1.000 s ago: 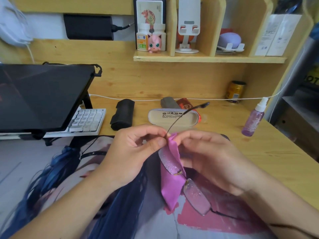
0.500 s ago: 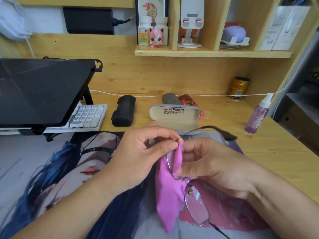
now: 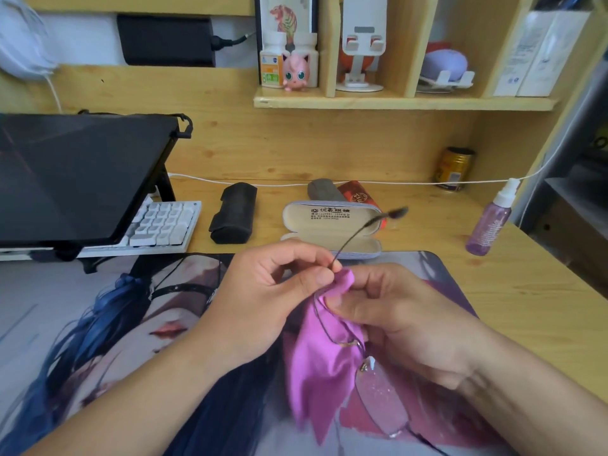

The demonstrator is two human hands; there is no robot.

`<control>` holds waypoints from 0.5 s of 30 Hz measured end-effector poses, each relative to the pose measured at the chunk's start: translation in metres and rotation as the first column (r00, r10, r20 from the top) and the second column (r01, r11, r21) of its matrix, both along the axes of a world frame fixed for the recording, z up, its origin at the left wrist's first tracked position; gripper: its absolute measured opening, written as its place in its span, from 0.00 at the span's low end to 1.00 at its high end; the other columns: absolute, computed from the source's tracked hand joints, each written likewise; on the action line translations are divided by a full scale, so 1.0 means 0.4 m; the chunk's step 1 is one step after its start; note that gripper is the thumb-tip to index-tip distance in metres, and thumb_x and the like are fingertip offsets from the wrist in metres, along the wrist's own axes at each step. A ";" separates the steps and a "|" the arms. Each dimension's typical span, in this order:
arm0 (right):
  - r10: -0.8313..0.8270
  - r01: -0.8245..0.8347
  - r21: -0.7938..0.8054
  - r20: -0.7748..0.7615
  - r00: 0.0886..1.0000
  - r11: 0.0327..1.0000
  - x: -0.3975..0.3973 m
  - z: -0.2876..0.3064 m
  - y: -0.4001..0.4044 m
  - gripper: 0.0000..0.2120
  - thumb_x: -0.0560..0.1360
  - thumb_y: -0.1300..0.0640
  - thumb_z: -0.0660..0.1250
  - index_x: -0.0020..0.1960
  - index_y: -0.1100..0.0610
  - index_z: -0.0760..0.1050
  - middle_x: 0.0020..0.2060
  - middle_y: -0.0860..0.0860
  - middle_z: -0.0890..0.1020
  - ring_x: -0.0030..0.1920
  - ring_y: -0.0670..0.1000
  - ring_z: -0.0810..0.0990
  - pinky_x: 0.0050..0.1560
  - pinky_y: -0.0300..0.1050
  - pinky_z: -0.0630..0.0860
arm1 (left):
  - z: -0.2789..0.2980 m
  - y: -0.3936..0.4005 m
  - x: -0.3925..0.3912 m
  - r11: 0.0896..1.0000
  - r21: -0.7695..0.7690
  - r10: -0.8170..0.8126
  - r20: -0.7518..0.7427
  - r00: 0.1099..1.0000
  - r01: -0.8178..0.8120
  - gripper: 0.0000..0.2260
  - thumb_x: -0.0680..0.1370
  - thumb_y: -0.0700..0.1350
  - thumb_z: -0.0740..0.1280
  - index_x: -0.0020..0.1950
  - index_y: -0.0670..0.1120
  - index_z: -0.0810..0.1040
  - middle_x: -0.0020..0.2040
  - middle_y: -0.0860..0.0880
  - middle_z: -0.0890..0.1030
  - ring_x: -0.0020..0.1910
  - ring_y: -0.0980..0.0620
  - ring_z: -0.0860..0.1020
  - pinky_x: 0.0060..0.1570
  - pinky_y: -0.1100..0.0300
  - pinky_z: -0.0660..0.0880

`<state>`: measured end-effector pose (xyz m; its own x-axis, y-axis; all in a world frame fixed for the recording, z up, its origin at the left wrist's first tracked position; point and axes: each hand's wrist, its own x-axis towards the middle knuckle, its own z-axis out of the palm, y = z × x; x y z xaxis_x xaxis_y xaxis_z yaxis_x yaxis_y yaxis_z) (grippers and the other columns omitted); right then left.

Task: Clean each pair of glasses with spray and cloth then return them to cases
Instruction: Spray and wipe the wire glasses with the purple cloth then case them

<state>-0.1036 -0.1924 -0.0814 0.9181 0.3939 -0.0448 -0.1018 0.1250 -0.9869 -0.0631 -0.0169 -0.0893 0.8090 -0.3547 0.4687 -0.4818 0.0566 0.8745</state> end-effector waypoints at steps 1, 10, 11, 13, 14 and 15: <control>0.010 -0.010 0.009 -0.017 1.000 1.000 0.000 0.001 -0.002 0.06 0.74 0.65 0.71 0.50 0.64 0.82 0.42 0.59 0.81 0.42 0.55 0.78 0.46 0.46 0.76 | 0.001 0.003 0.001 1.000 0.008 0.008 0.009 1.000 -0.008 0.07 0.71 0.47 0.75 0.44 0.59 0.86 0.43 0.55 0.86 0.46 0.57 0.82 0.50 0.64 0.77; -0.033 0.033 0.043 0.002 0.999 0.999 0.003 -0.001 0.006 0.04 0.74 0.60 0.72 0.44 0.60 0.83 0.30 0.53 0.75 0.30 0.48 0.70 0.34 0.39 0.68 | 0.004 -0.014 -0.011 1.000 -0.014 0.010 -0.033 0.999 -0.010 0.10 0.72 0.42 0.72 0.42 0.58 0.86 0.42 0.55 0.86 0.45 0.59 0.83 0.48 0.68 0.76; -0.032 0.032 0.060 -0.003 0.999 0.998 0.004 -0.004 0.004 0.05 0.74 0.60 0.72 0.45 0.61 0.83 0.31 0.53 0.76 0.31 0.48 0.72 0.35 0.39 0.70 | 0.005 -0.013 -0.010 0.999 -0.035 0.009 -0.059 0.998 -0.011 0.10 0.71 0.42 0.72 0.42 0.58 0.87 0.43 0.55 0.86 0.45 0.59 0.83 0.49 0.67 0.76; -0.013 0.017 0.093 -0.038 0.999 0.995 0.005 -0.006 0.000 0.06 0.74 0.60 0.71 0.48 0.64 0.83 0.37 0.56 0.81 0.36 0.51 0.78 0.42 0.43 0.76 | 0.006 -0.008 -0.008 0.998 -0.055 0.011 -0.095 0.995 -0.016 0.10 0.71 0.42 0.72 0.41 0.58 0.87 0.43 0.55 0.87 0.46 0.59 0.83 0.50 0.66 0.77; -0.008 0.013 0.092 -0.053 0.999 0.996 0.006 -0.008 -0.001 0.09 0.74 0.62 0.71 0.50 0.67 0.81 0.41 0.60 0.82 0.41 0.55 0.79 0.48 0.47 0.77 | 0.007 -0.005 -0.007 0.999 -0.048 0.015 -0.094 0.995 -0.019 0.10 0.71 0.42 0.73 0.42 0.58 0.87 0.43 0.55 0.87 0.46 0.59 0.83 0.50 0.65 0.77; -0.003 0.008 0.080 -0.060 0.998 0.997 0.007 -0.011 -0.003 0.12 0.72 0.63 0.71 0.52 0.71 0.79 0.45 0.63 0.81 0.45 0.58 0.79 0.51 0.51 0.75 | 0.007 -0.002 -0.006 0.999 -0.033 0.018 -0.080 0.997 -0.021 0.10 0.71 0.42 0.73 0.42 0.58 0.87 0.43 0.55 0.87 0.46 0.59 0.83 0.50 0.65 0.77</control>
